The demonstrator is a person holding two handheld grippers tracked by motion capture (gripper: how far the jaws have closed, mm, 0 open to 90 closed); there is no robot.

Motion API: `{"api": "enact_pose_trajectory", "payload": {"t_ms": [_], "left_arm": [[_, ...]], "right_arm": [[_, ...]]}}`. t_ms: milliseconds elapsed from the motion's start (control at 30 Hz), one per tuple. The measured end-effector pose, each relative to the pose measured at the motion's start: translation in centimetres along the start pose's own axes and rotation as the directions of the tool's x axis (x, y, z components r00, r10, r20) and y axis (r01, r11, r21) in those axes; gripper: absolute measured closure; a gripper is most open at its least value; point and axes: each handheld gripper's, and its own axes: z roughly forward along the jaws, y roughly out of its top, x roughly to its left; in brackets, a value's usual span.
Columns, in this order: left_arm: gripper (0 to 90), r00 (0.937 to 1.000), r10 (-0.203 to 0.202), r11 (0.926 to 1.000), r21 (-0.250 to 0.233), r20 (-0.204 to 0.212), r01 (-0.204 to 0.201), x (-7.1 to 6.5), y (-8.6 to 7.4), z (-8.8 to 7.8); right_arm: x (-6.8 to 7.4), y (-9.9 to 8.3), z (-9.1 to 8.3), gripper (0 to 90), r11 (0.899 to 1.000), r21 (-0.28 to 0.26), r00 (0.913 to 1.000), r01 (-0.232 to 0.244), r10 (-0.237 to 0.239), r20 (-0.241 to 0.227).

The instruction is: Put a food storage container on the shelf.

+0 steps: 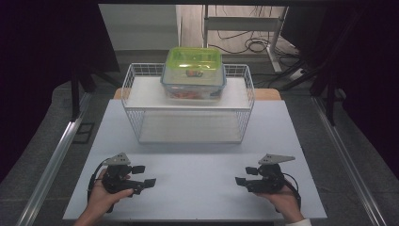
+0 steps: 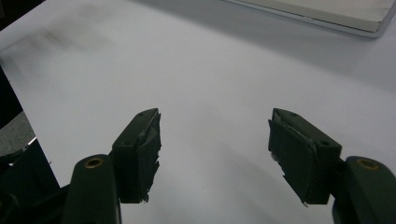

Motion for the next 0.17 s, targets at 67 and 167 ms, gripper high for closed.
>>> {"api": "enact_pose_trajectory", "payload": {"t_ms": [67, 167], "left_arm": [[23.3, 1.0, 0.001, 1.0, 0.001, -0.008, -0.001, 0.05, -0.1, 0.02], [22.7, 0.9999, 0.003, 1.0, -0.002, -0.016, -0.003, 0.01, -0.12, 0.0]], "right_arm": [[0.0, -0.07, -0.02, 33.2, 1.0, -0.006, 1.0, 0.002, -0.001, 0.004], [0.17, -0.07, -0.15, 30.8, 1.0, -0.018, 0.9999, 0.012, -0.012, 0.01]]}}
